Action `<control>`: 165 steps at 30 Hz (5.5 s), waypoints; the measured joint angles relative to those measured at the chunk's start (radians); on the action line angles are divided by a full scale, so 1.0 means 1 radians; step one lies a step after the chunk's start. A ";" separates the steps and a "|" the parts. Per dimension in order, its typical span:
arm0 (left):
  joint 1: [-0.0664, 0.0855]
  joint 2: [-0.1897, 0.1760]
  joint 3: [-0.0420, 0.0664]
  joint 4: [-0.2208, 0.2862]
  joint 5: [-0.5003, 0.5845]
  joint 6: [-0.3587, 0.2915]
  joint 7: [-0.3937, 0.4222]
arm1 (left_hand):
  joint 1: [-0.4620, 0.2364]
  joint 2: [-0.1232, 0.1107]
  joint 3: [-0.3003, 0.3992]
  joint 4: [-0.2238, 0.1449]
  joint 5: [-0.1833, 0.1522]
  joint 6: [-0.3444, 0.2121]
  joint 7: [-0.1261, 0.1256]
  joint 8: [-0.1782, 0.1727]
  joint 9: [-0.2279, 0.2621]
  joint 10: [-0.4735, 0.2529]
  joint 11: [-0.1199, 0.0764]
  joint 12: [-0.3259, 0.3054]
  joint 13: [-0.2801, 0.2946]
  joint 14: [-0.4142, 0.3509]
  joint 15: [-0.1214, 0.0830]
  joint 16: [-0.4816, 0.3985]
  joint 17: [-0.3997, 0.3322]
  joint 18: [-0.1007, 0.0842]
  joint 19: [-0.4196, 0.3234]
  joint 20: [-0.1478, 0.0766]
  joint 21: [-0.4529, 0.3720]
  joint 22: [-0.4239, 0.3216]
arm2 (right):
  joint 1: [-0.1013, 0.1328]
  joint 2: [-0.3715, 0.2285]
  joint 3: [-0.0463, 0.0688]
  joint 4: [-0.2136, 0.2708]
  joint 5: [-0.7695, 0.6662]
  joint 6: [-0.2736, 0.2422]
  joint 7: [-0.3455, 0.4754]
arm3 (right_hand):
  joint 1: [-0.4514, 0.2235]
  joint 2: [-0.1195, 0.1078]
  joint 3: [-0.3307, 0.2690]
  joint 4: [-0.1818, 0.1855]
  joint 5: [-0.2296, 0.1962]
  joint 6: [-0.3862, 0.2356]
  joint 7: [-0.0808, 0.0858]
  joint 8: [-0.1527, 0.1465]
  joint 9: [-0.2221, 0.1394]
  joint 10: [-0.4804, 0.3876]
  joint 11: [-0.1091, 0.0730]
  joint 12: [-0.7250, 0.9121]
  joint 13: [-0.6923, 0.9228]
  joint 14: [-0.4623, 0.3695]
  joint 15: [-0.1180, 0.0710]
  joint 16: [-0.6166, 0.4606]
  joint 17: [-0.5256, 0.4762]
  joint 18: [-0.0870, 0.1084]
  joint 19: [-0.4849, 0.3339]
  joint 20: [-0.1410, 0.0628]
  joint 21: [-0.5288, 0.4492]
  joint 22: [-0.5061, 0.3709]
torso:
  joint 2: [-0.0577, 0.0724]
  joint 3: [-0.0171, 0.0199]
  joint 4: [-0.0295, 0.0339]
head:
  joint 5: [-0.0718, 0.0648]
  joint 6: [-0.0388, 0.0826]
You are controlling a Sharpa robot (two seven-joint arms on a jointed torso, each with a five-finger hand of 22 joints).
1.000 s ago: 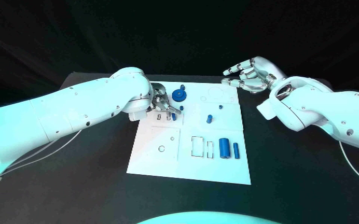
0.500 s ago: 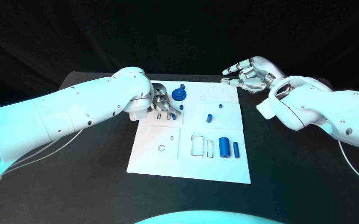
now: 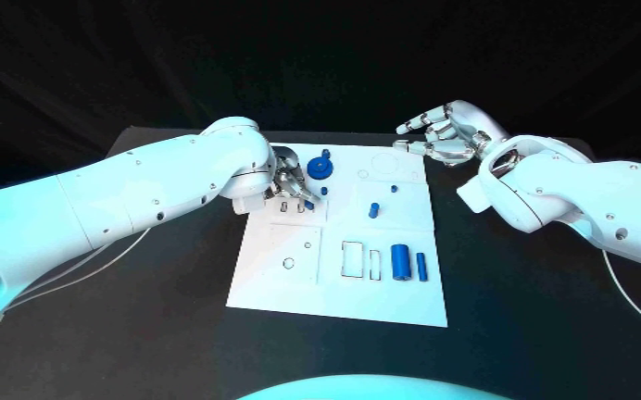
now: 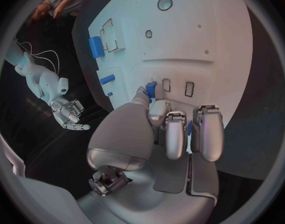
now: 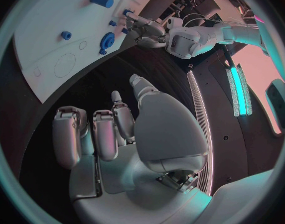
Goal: Assemble the parts on the task board
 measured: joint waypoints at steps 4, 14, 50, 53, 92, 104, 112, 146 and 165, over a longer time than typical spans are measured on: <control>-0.001 -0.002 -0.001 0.000 0.019 -0.007 0.001 | 0.042 -0.025 0.062 0.042 0.000 -0.008 0.005 -0.024 -0.001 -0.014 0.007 -0.021 -0.022 0.000 0.000 0.000 0.000 0.000 0.000 0.000 0.000 0.000 | 0.000 0.000 0.000 -0.001 0.000 0.001 0.000 | 0.000 0.000 0.000 0.000 0.000 0.000 0.000 0.000 0.000 0.000 0.000 0.000 0.000 0.000 0.000 0.000 0.000 0.000 0.000 0.000 0.000 0.000 | 0.000 -0.0001 0.0001 | 0.000 0.000; -0.004 -0.013 -0.003 0.004 0.048 -0.015 0.000 | -0.093 -0.238 0.491 0.071 0.136 0.000 0.027 -0.043 0.059 -0.012 0.017 -0.034 -0.038 0.000 0.008 0.000 0.000 0.000 0.000 0.000 0.000 0.000 | -0.002 0.000 -0.001 -0.003 0.001 0.005 0.000 | 0.000 0.000 0.000 0.000 0.000 0.000 0.000 0.000 0.000 0.000 0.000 0.000 0.000 0.000 0.000 0.000 0.000 0.000 0.000 0.000 0.000 0.000 | 0.000 0.0006 0.0003 | 0.000 -0.002; -0.061 -0.110 0.000 0.147 -0.093 -0.226 0.024 | -0.218 -0.297 0.618 -0.002 0.277 0.016 0.021 -0.008 0.132 0.015 0.015 -0.025 -0.029 0.000 0.008 0.000 0.001 0.000 0.004 0.004 0.004 0.000 | -0.006 -0.007 -0.001 -0.005 0.006 0.008 0.001 | 0.000 0.000 -0.006 0.000 0.006 0.000 0.000 0.000 0.000 0.000 0.000 0.000 0.000 0.000 0.000 0.000 0.000 0.000 0.000 0.000 0.000 0.000 | 0.001 -0.0004 -0.0003 | 0.009 0.000; -0.064 -0.106 0.000 0.146 -0.111 -0.229 0.022 | -0.220 -0.299 0.619 -0.003 0.281 0.017 0.021 -0.004 0.134 0.019 0.011 -0.025 -0.028 0.000 0.008 0.000 0.001 0.000 0.004 0.004 0.004 0.000 | -0.007 -0.007 -0.001 -0.005 0.006 0.008 0.001 | 0.000 0.000 -0.006 0.000 0.006 0.000 0.000 0.000 0.000 0.000 0.000 0.000 0.000 0.000 0.000 0.000 0.000 0.000 0.000 0.000 0.000 0.000 | 0.001 -0.0004 -0.0009 | 0.009 -0.001; -0.065 -0.101 0.004 0.133 -0.167 -0.175 0.014 | -0.239 -0.310 0.639 -0.018 0.292 0.029 0.016 0.005 0.148 0.022 0.011 -0.029 -0.043 0.000 0.008 0.000 0.000 0.000 0.004 0.004 0.004 0.000 | -0.010 -0.005 -0.002 -0.007 0.006 0.010 0.001 | 0.000 0.000 -0.006 0.000 0.006 0.000 0.000 0.000 0.000 0.000 0.000 0.000 0.000 0.000 0.000 -0.004 0.000 0.000 0.000 0.000 -0.004 0.000 | 0.001 0.0003 -0.0003 | 0.011 -0.009; -0.065 -0.101 0.005 0.134 -0.170 -0.167 0.014 | -0.239 -0.310 0.644 -0.017 0.292 0.029 0.016 0.010 0.150 0.025 0.007 -0.029 -0.044 0.000 0.008 0.000 0.000 0.000 0.004 0.004 0.004 0.000 | -0.011 -0.003 -0.002 -0.008 0.006 0.012 0.001 | 0.000 0.000 -0.006 0.000 0.006 0.000 0.000 0.000 0.000 0.000 0.000 0.000 0.000 0.000 0.000 -0.004 0.000 0.000 0.000 0.000 -0.004 0.000 | 0.001 0.0005 -0.0009 | 0.010 -0.011; -0.065 -0.102 0.005 0.134 -0.171 -0.156 0.013 | -0.241 -0.312 0.649 -0.013 0.297 0.029 0.016 0.016 0.157 0.029 0.004 -0.029 -0.045 0.000 0.008 0.000 0.000 0.000 0.000 0.000 0.004 0.000 | -0.011 -0.003 -0.002 -0.009 0.006 0.013 0.001 | 0.000 0.000 -0.006 0.000 0.006 0.000 0.000 0.000 0.000 0.000 0.000 0.000 0.000 0.000 0.000 -0.004 0.000 0.000 0.000 0.000 -0.004 0.000 | 0.001 0.0006 -0.0009 | 0.010 -0.012; -0.059 -0.074 0.006 0.096 -0.158 -0.124 0.007 | -0.303 -0.316 0.701 -0.044 0.283 0.025 0.004 0.048 0.199 0.047 -0.010 -0.046 -0.088 -0.002 -0.006 0.000 0.000 0.000 0.004 -0.004 0.004 0.000 | -0.014 -0.001 -0.002 -0.008 0.007 0.016 0.001 | 0.000 0.000 -0.010 0.004 0.010 0.000 0.000 0.000 0.000 0.000 0.000 0.000 0.000 0.000 0.000 -0.004 0.000 0.000 0.000 0.000 -0.004 0.000 | 0.001 0.0012 -0.0009 | 0.006 -0.016; -0.058 -0.064 0.006 0.084 -0.146 -0.122 -0.001 | -0.348 -0.300 0.609 -0.092 0.276 0.042 -0.012 0.060 0.223 0.072 -0.025 0.012 -0.013 -0.002 -0.020 0.000 0.000 0.000 0.000 -0.015 0.004 0.001 | -0.014 -0.002 -0.002 -0.007 0.007 0.017 0.001 | -0.004 0.004 -0.010 0.004 0.010 0.000 0.000 0.000 0.000 0.000 0.000 0.000 0.000 0.000 0.000 -0.004 0.000 0.000 0.000 0.000 -0.008 0.000 | 0.000 0.0011 0.0000 | 0.002 -0.018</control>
